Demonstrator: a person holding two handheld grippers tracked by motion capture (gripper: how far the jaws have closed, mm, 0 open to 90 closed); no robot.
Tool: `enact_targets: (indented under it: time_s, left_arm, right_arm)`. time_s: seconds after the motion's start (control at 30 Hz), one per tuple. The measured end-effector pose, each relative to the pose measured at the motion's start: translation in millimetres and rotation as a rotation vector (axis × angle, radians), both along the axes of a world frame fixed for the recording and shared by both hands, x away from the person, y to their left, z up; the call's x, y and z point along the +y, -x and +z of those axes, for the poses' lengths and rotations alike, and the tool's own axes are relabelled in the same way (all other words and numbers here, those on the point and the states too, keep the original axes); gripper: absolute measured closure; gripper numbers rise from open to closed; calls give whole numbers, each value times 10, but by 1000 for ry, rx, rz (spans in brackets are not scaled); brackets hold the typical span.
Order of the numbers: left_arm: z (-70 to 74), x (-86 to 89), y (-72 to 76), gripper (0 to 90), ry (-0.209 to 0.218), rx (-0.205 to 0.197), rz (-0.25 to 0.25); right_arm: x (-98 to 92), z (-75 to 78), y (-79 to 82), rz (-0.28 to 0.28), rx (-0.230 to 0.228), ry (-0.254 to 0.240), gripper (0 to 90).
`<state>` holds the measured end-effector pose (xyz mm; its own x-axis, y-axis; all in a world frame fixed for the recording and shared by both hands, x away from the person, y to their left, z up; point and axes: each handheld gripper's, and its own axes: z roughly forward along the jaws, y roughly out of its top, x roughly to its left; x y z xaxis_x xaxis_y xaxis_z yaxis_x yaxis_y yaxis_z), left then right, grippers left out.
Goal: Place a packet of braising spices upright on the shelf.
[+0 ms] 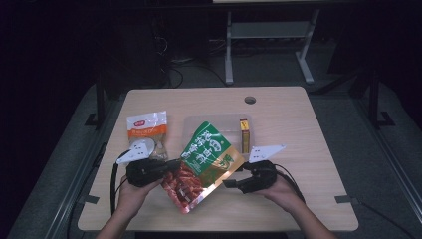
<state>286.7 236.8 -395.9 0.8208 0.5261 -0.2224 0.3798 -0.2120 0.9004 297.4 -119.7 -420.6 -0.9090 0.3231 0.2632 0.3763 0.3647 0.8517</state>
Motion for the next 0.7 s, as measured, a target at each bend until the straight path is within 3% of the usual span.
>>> enact_targets:
  time_s: [0.07, 0.3, 0.33, 0.37, 0.43, 0.53, 0.7]
  left_arm:
    - [-3, -14, 0, 896, 11, -2, 8]
    - [-41, -9, -14, 895, 27, -5, 8]
    - [-41, -9, -14, 895, 27, -5, 8]
    - [-61, -19, -19, 895, 28, -3, 5]
    - [-84, -36, -31, 894, 29, 3, -3]
    - [-111, -61, -43, 892, 29, 12, -11]
    - [-174, -117, -69, 879, -7, 15, -35]
  right_arm:
    - [94, 22, -57, 8, -2, -23, 487]
    - [161, 46, -157, 16, 68, -87, 719]
    - [161, 46, -157, 16, 68, -87, 719]
    - [146, 63, -147, 27, 71, -103, 811]
    - [136, 87, -131, 34, 51, -110, 862]
    - [111, 104, -130, 43, 37, -112, 888]
    - [69, 210, -107, 90, 3, -94, 898]
